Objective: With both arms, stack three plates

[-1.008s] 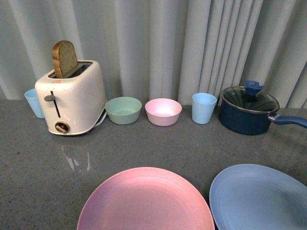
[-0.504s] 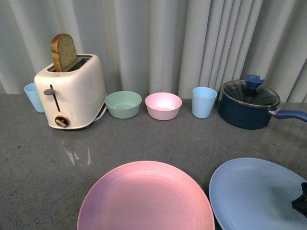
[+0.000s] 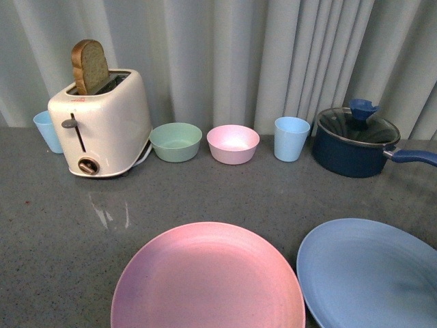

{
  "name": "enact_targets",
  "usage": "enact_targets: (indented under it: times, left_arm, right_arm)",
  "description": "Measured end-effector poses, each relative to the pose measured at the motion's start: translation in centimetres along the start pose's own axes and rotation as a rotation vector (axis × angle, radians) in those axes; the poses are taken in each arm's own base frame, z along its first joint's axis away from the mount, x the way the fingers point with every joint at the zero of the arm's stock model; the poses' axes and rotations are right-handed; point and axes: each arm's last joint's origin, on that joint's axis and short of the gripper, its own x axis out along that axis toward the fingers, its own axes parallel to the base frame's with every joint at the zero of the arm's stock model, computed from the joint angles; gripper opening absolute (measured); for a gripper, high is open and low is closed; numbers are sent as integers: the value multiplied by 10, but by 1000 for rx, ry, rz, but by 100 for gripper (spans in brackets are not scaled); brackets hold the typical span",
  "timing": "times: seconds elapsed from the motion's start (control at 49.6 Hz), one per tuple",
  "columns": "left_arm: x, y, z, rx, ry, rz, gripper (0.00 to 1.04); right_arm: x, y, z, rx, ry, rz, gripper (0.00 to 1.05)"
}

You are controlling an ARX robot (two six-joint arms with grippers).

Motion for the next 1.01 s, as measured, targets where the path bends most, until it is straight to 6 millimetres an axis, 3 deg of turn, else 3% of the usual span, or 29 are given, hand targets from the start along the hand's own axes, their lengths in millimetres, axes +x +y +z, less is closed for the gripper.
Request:
enact_targets:
  times: [0.101, 0.323, 0.585, 0.645, 0.746, 0.867, 1.008]
  left_arm:
    - [0, 0, 0, 0, 0, 0, 98]
    - [0, 0, 0, 0, 0, 0, 98]
    - [0, 0, 0, 0, 0, 0, 98]
    - [0, 0, 0, 0, 0, 0, 98]
    - [0, 0, 0, 0, 0, 0, 98]
    - [0, 0, 0, 0, 0, 0, 98]
    - [0, 0, 0, 0, 0, 0, 98]
  right_arm:
    - [-8, -6, 2, 27, -28, 19, 3]
    - [-30, -18, 2, 59, -58, 4, 3]
    - [-84, -14, 17, 26, -158, 37, 3]
    - [-99, -3, 24, 0, -198, 75, 3]
    - [-116, 31, 36, -65, -254, 156, 3]
    - [-108, 70, 40, -107, -252, 245, 3]
    - [-85, 113, 38, -147, -219, 327, 3]
